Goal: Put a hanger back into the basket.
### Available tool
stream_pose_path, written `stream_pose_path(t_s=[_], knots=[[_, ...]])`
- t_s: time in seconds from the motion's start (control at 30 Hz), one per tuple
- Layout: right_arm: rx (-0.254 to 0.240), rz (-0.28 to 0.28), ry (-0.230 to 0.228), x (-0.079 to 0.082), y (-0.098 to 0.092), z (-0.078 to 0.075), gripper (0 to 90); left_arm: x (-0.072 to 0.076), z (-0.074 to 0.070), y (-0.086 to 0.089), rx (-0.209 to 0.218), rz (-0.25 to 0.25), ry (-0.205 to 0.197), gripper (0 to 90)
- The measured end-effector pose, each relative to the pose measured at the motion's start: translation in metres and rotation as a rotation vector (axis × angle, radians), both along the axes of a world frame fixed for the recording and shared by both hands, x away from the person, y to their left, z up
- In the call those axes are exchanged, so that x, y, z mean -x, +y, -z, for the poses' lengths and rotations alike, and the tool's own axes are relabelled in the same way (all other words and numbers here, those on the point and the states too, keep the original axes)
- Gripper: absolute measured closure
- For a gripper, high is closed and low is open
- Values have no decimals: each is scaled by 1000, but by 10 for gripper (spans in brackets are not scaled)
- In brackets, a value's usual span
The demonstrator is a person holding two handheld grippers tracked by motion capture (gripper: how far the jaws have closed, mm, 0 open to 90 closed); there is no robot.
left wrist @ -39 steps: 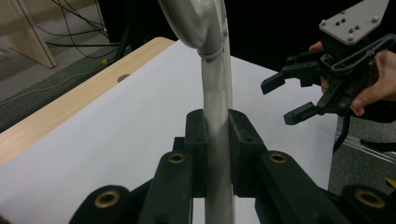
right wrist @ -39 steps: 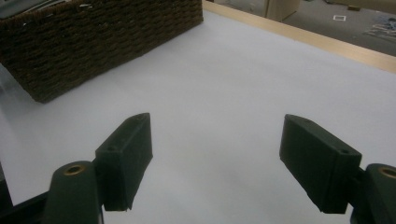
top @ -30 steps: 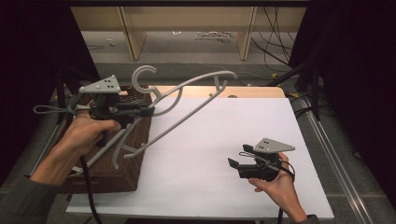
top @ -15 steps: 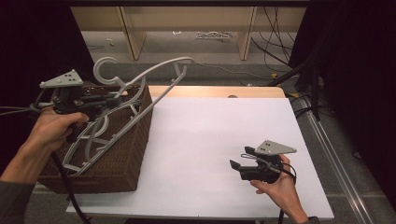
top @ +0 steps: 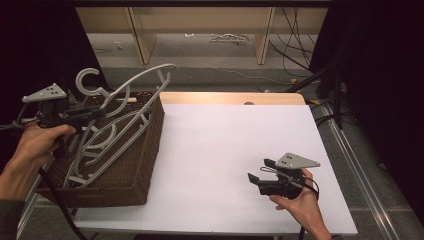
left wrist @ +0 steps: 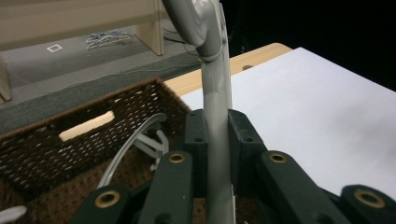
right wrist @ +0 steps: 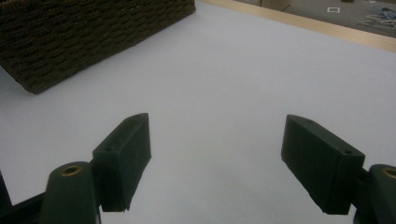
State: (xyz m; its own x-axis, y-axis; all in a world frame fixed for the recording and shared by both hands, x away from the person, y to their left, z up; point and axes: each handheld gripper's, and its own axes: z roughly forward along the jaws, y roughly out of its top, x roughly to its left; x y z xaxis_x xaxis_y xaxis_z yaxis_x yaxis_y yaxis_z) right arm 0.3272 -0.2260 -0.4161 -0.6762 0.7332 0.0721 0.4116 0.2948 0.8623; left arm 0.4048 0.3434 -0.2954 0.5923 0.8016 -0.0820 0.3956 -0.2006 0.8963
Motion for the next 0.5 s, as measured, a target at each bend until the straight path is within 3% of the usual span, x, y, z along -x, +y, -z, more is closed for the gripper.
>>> stream_pose_path(t_s=[0.5], knots=[[14,-4,11,2,-1,1,252,-7,28,30,-32,-40,0,798]])
